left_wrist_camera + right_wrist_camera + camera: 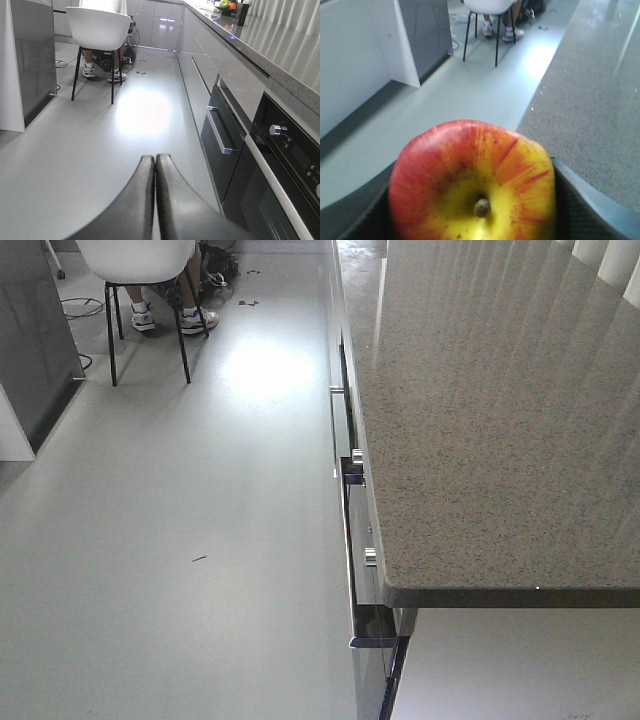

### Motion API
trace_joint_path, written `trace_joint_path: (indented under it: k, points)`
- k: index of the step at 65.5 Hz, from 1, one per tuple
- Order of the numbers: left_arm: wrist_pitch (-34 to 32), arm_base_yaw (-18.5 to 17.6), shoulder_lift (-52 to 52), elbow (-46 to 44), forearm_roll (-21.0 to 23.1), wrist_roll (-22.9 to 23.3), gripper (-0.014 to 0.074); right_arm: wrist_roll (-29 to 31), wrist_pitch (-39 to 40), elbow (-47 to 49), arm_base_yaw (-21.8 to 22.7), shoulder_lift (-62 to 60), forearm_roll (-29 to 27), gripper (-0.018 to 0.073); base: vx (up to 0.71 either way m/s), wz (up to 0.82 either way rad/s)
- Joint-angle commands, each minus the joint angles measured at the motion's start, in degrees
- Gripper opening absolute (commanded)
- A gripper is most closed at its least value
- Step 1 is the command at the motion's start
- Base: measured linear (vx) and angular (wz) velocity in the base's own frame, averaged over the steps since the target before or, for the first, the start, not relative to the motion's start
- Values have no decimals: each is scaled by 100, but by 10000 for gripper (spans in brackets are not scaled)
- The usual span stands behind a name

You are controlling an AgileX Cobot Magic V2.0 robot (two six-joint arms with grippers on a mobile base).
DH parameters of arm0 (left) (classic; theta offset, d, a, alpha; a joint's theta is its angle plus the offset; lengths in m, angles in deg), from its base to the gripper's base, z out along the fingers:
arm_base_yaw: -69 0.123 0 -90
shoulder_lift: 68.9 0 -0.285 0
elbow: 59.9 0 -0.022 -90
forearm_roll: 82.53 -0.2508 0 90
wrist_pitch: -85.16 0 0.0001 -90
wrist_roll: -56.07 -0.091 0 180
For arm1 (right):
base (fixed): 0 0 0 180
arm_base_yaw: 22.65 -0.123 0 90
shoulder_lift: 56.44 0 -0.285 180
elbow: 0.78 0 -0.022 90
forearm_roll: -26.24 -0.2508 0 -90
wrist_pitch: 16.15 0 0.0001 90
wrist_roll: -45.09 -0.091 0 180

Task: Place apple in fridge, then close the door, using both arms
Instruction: 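Drive away from the counter holding the apple in the right gripper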

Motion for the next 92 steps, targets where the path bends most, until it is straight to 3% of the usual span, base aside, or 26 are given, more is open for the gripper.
trace_joint_path:
  k: [1,92]
  points:
    - [-403,-17,-82,-95,-10,40,-6,60,405,163,8,-336,-224,-9,0,0]
    - [-403,-17,-82,-95,-10,40,-6,60,417,163,8,-659,-229,-9,0,2]
